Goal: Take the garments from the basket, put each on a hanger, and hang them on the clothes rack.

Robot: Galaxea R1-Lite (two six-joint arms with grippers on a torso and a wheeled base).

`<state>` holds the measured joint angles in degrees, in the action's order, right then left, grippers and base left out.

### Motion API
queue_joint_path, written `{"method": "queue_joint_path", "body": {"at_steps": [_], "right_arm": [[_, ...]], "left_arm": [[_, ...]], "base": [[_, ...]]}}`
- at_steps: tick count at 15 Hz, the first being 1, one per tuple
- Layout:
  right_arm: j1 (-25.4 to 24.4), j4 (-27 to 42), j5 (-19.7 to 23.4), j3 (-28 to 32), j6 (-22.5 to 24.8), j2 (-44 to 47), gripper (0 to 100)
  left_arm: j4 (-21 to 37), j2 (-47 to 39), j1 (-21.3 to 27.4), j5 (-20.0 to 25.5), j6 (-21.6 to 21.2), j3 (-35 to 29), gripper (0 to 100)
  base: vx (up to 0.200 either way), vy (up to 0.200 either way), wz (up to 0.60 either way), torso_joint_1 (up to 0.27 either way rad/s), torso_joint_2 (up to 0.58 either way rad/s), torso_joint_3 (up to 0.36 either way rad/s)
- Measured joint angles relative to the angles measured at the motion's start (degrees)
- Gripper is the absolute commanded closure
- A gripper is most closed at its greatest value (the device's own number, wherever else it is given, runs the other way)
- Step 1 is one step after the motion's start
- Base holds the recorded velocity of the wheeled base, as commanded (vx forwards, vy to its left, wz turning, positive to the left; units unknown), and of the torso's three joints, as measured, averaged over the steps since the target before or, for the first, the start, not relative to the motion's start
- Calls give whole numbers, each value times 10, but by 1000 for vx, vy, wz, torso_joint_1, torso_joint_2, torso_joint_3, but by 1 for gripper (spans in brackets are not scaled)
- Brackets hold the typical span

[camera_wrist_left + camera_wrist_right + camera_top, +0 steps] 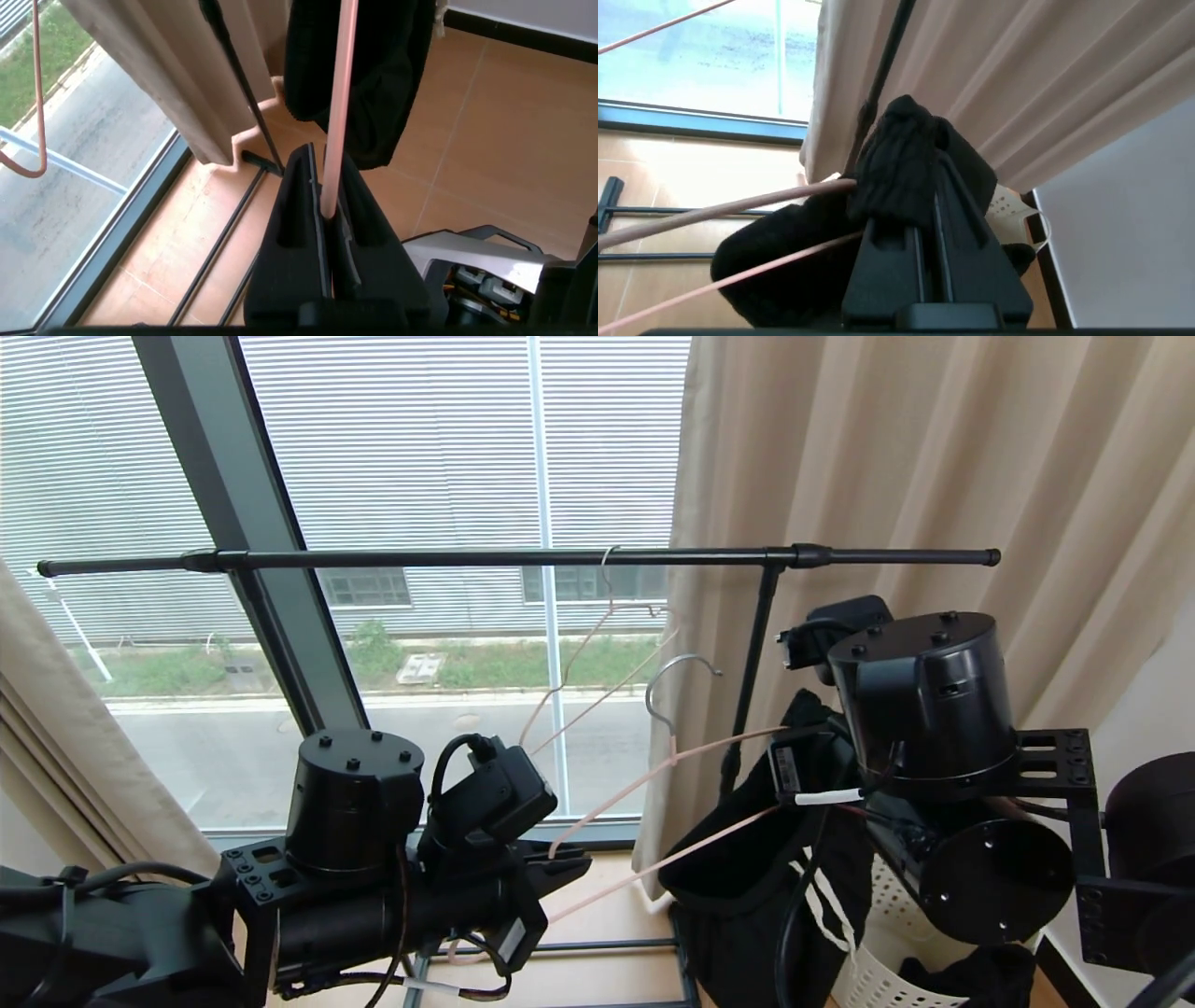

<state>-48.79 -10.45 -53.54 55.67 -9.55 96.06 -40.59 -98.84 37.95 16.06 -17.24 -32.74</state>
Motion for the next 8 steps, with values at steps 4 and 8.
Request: {"method": "queue_joint_path", "body": {"at_steps": [4,8], "right_arm": [[-28,0,2,9,-20,-1,100],[-29,0,2,27,-36,-10,100]], "left_arm": [[-20,-14,12,-17,7,3,100],[-20,-16,13,-17,7,14,100]], "base": [[0,0,0,0,0,0],[0,0,0,0,0,0]]}}
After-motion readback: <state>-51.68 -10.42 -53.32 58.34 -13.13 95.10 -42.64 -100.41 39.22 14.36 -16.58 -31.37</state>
